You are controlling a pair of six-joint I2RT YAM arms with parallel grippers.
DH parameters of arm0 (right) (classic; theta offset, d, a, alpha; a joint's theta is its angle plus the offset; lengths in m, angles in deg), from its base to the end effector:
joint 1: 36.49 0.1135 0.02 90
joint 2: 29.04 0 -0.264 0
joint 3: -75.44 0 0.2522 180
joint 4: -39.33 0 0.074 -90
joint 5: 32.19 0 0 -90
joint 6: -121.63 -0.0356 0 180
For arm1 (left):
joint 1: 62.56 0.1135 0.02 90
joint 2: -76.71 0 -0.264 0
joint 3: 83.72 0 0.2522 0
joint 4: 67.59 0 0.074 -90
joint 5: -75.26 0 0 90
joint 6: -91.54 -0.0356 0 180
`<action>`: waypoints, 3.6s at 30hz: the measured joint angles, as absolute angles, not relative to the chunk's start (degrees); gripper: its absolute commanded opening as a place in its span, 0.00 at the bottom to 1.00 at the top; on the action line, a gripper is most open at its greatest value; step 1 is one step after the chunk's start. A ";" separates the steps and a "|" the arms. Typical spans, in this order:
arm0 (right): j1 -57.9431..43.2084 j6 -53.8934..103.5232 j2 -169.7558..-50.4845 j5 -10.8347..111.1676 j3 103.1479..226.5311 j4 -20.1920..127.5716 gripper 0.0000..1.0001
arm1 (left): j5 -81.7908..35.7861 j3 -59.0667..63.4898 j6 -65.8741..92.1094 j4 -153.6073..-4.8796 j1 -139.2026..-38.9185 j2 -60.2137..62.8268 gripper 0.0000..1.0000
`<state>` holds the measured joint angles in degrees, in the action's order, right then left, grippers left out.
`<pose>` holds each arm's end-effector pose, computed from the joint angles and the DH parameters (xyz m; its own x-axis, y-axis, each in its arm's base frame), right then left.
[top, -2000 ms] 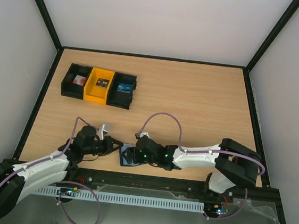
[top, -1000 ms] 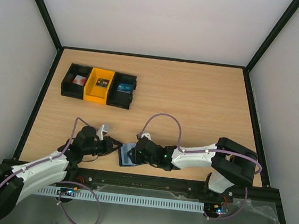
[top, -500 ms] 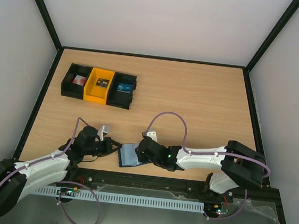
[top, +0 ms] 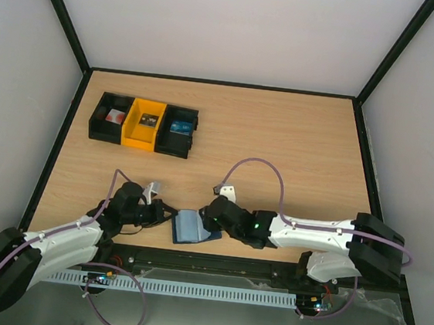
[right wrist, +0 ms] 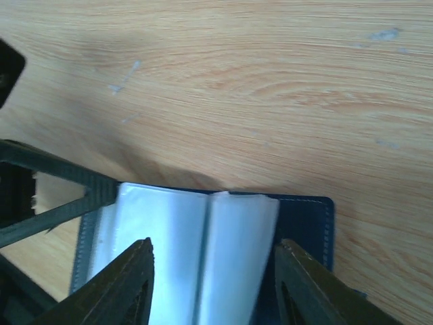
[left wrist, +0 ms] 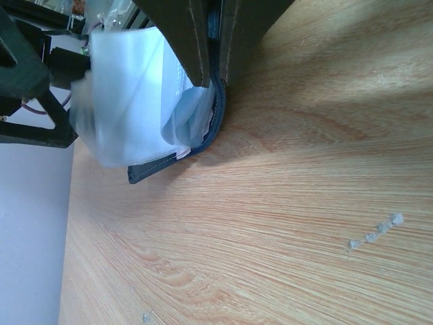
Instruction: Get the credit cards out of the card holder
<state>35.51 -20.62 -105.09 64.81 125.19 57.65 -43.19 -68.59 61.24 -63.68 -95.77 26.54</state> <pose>0.0846 0.2462 0.1812 -0.8581 -0.1012 -0.5034 -0.3899 0.7665 0.5104 0.1141 -0.0950 0.1170 -0.9286 -0.2994 -0.2192 0.0416 0.5029 -0.8633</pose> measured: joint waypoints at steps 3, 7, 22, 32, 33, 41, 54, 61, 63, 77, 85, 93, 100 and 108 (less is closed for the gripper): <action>35.51 -20.07 -104.92 62.32 125.32 55.88 0.50 | -43.45 -68.42 61.20 -63.68 -95.77 26.54 0.03; 35.51 -20.03 -104.89 59.00 125.32 52.19 0.51 | -43.69 -68.31 61.24 -63.70 -95.77 27.15 0.03; 35.51 -20.93 -113.00 52.29 127.03 47.03 0.73 | -43.73 -68.29 61.35 -63.92 -95.77 28.44 0.03; 35.51 -21.08 -119.08 50.15 127.62 46.44 0.75 | -43.87 -68.29 62.18 -64.35 -95.77 30.08 0.03; 35.51 -21.06 -119.34 50.15 127.88 46.33 0.74 | -43.82 -68.29 62.22 -64.46 -95.77 30.10 0.03; 35.54 -21.28 -119.91 51.46 128.14 46.26 0.62 | -43.69 -68.29 62.25 -65.23 -95.77 30.15 0.03; 35.54 -22.39 -118.01 57.34 126.11 48.03 0.54 | -43.73 -68.29 62.46 -65.56 -95.77 31.35 0.03; 35.54 -24.62 -113.53 61.86 123.55 52.60 0.49 | -43.80 -68.29 62.46 -65.58 -95.77 31.65 0.03; 35.54 -25.52 -110.45 63.04 122.31 54.37 0.49 | -43.84 -68.29 62.46 -65.64 -95.77 31.76 0.03; 35.54 -25.60 -98.88 59.48 120.69 50.50 0.59 | -43.82 -68.31 62.60 -65.80 -95.77 32.03 0.03; 35.54 -24.73 -106.88 55.79 120.89 46.85 0.68 | -43.71 -68.31 63.60 -65.64 -95.77 32.73 0.03; 35.54 -23.37 -111.04 54.04 122.61 43.88 0.77 | -43.65 -68.31 64.19 -65.03 -95.77 32.79 0.03; 35.54 -22.37 -113.31 53.14 124.36 42.94 0.77 | -43.67 -68.31 64.85 -64.40 -95.77 32.77 0.03; 35.54 -21.36 -117.09 52.35 126.15 42.57 0.67 | -43.71 -68.31 65.00 -64.03 -95.77 32.20 0.03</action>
